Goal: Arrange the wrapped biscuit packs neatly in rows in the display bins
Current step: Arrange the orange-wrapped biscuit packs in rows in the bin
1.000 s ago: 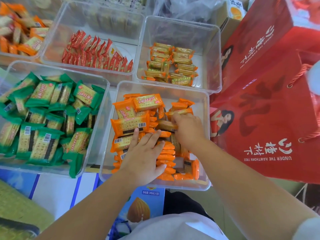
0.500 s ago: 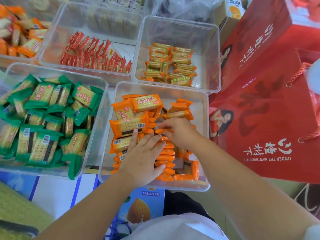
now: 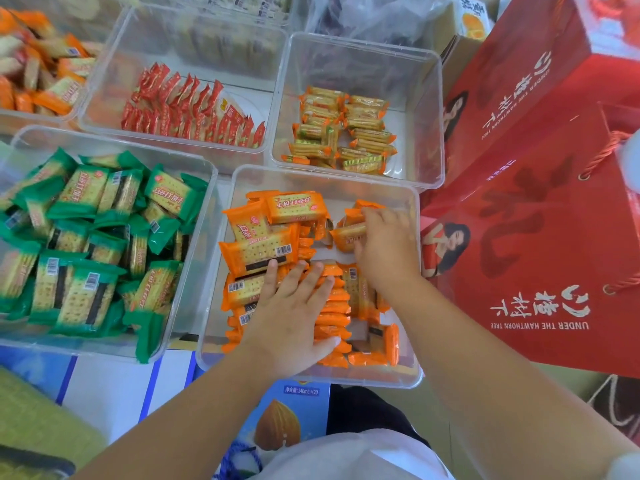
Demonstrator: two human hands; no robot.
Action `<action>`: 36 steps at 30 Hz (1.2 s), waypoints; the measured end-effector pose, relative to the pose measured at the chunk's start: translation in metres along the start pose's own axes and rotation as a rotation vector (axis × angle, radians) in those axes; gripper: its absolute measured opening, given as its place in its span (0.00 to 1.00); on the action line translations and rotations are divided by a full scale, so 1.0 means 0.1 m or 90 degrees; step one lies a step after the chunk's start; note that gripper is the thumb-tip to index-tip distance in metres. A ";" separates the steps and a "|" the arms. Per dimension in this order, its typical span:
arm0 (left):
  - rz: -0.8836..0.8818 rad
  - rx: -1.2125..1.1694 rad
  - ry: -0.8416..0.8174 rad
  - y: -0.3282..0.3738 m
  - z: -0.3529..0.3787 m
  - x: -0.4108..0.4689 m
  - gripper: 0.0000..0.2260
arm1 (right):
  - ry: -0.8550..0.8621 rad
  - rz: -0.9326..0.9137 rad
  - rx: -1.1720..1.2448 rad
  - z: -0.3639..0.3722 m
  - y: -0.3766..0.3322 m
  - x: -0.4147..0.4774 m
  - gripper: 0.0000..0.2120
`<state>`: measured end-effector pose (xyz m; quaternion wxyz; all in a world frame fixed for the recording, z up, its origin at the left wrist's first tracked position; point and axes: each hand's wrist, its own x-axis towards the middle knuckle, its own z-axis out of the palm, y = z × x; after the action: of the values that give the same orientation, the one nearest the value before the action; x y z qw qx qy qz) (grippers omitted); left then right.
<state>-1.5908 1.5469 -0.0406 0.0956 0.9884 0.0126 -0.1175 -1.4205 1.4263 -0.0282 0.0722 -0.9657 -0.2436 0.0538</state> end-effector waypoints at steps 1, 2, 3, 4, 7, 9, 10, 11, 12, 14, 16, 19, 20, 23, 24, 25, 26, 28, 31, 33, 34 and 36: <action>0.001 -0.001 0.001 0.00 0.00 0.00 0.41 | -0.018 -0.005 -0.073 0.01 -0.03 0.01 0.20; 0.001 -0.001 0.002 0.00 -0.01 0.00 0.41 | -0.025 -0.010 -0.110 0.02 -0.05 0.02 0.19; 0.001 -0.003 0.002 0.00 -0.01 0.00 0.41 | -0.030 -0.006 -0.117 0.00 -0.06 0.03 0.17; 0.002 -0.007 0.002 0.00 -0.01 0.00 0.41 | -0.036 0.005 -0.109 -0.02 -0.07 0.05 0.15; 0.005 -0.019 0.006 -0.01 -0.01 0.00 0.40 | -0.065 0.020 -0.076 -0.07 -0.05 0.10 0.14; 0.008 -0.024 0.008 -0.01 -0.01 0.00 0.40 | -0.089 0.009 -0.074 -0.09 -0.06 0.11 0.14; 0.008 -0.024 0.010 -0.01 -0.01 0.00 0.40 | -0.095 0.007 -0.072 -0.09 -0.06 0.11 0.14; 0.009 -0.023 0.011 -0.02 0.00 0.00 0.40 | -0.101 0.005 -0.072 -0.09 -0.06 0.11 0.13; 0.011 -0.022 0.012 -0.02 0.00 0.00 0.40 | -0.104 0.001 -0.077 -0.09 -0.06 0.10 0.13; 0.016 -0.020 0.013 -0.03 0.01 0.00 0.39 | -0.104 -0.007 -0.087 -0.08 -0.05 0.08 0.11; 0.018 -0.020 0.012 -0.04 0.02 0.00 0.39 | -0.094 -0.018 -0.095 -0.06 -0.04 0.07 0.09; 0.018 -0.023 0.011 -0.04 0.02 0.00 0.39 | -0.042 -0.059 -0.092 -0.05 -0.04 0.04 0.09; 0.018 -0.025 0.015 -0.04 0.02 0.00 0.39 | -0.036 -0.076 -0.068 -0.06 -0.04 0.03 0.09; 0.017 -0.025 0.021 -0.03 0.00 0.00 0.39 | -0.113 -0.125 0.083 -0.07 -0.08 0.02 0.11; 0.016 -0.020 0.025 -0.02 -0.01 -0.01 0.39 | -0.149 -0.142 0.121 -0.07 -0.09 0.01 0.11; 0.015 -0.016 0.031 -0.02 -0.02 -0.01 0.40 | -0.176 -0.156 0.136 -0.06 -0.12 0.01 0.12; 0.012 -0.018 0.035 -0.02 -0.02 -0.01 0.40 | -0.193 -0.166 0.131 -0.05 -0.16 0.01 0.13; 0.003 -0.032 0.042 -0.01 -0.03 -0.01 0.42 | -0.182 -0.177 0.067 0.01 -0.24 0.01 0.14; -0.019 -0.045 0.076 0.00 -0.04 -0.03 0.44 | -0.133 -0.196 -0.047 0.08 -0.35 0.00 0.11; -0.023 -0.061 0.155 -0.01 -0.04 -0.05 0.40 | -0.173 -0.165 0.006 0.11 -0.37 -0.01 0.12; -0.016 -0.059 0.197 -0.01 -0.04 -0.06 0.37 | -0.195 -0.151 0.054 0.12 -0.35 -0.03 0.13; -0.007 -0.025 0.208 -0.03 -0.03 -0.07 0.36 | -0.210 -0.136 0.173 0.11 -0.30 -0.11 0.15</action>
<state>-1.5965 1.5501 -0.0365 0.1106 0.9922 0.0354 0.0445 -1.4454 1.4485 -0.0333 0.1662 -0.8940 -0.3431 0.2354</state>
